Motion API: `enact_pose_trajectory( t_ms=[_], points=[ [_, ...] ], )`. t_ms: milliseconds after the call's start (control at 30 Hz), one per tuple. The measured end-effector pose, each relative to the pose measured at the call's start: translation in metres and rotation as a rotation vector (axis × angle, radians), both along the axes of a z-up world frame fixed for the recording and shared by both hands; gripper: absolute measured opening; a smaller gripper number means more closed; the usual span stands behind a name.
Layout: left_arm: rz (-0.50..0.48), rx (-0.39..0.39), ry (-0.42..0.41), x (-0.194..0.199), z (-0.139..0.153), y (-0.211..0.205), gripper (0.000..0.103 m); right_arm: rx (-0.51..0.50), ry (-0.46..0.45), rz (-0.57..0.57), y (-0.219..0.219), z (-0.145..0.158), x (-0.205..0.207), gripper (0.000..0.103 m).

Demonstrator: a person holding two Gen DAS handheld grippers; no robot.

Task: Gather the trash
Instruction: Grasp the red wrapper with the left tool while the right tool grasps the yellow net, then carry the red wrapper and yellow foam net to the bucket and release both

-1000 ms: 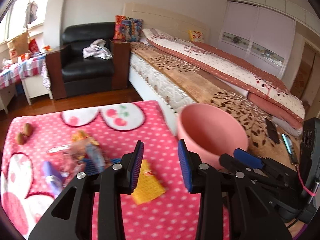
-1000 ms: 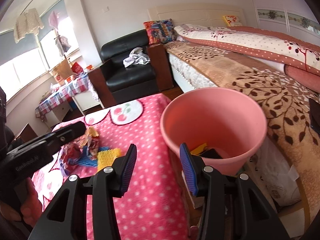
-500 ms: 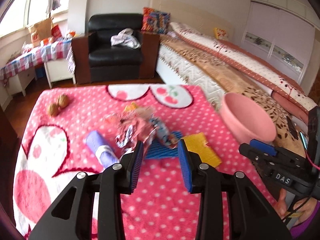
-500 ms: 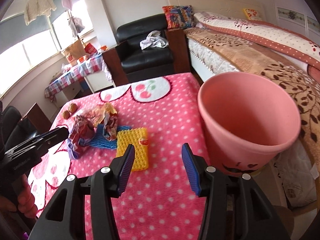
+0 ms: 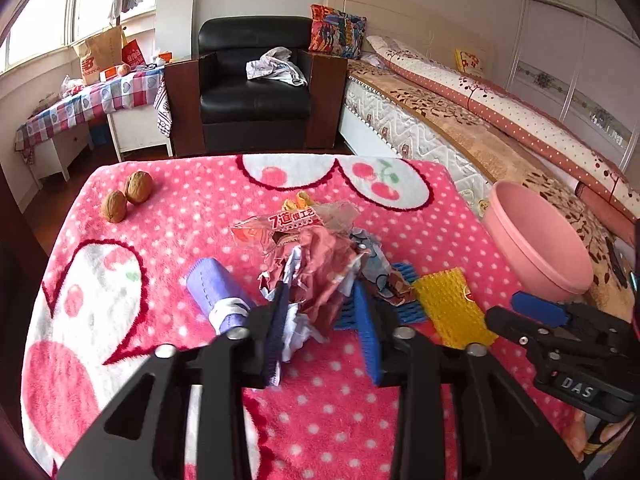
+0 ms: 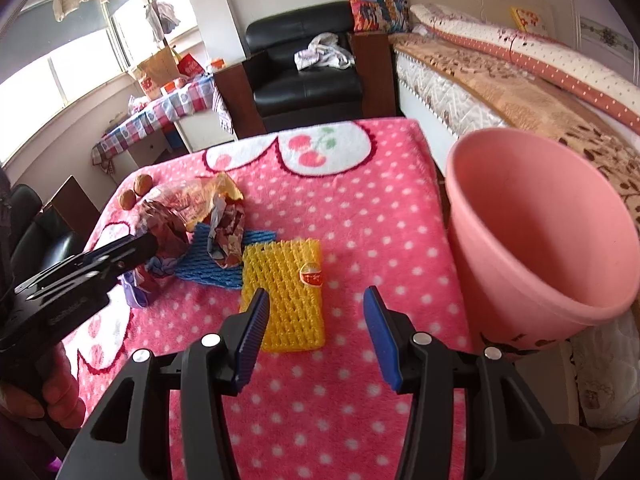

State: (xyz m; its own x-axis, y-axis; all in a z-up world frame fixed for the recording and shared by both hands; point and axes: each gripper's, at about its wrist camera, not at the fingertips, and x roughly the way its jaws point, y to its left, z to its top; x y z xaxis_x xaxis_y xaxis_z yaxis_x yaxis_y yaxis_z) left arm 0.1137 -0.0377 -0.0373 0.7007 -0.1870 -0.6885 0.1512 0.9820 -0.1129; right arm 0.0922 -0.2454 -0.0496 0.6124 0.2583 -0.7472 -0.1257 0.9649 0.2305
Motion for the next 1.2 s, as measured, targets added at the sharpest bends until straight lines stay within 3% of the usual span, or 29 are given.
enact_pose_trajectory(
  t_ms=[333,433,567,600,1200],
  points=[
    [-0.032,-0.089,-0.019,-0.021,0.021,0.017,0.014,0.005,0.090,0.012,0.010,-0.020,0.009,0.048],
    [-0.045,-0.108,-0.033,-0.030,0.028,0.021,0.014,-0.007,0.098,0.017,0.014,-0.019,0.009,0.038],
    [-0.051,-0.122,-0.049,-0.040,0.037,0.024,0.014,0.007,0.102,0.030,0.018,-0.018,0.005,0.015],
    [-0.050,-0.123,-0.053,-0.042,0.038,0.024,0.014,0.003,0.098,0.031,0.018,-0.016,0.003,0.010],
    [-0.118,-0.154,-0.130,-0.055,0.073,-0.005,0.014,0.038,-0.141,-0.005,-0.011,0.062,-0.053,0.009]
  ],
)
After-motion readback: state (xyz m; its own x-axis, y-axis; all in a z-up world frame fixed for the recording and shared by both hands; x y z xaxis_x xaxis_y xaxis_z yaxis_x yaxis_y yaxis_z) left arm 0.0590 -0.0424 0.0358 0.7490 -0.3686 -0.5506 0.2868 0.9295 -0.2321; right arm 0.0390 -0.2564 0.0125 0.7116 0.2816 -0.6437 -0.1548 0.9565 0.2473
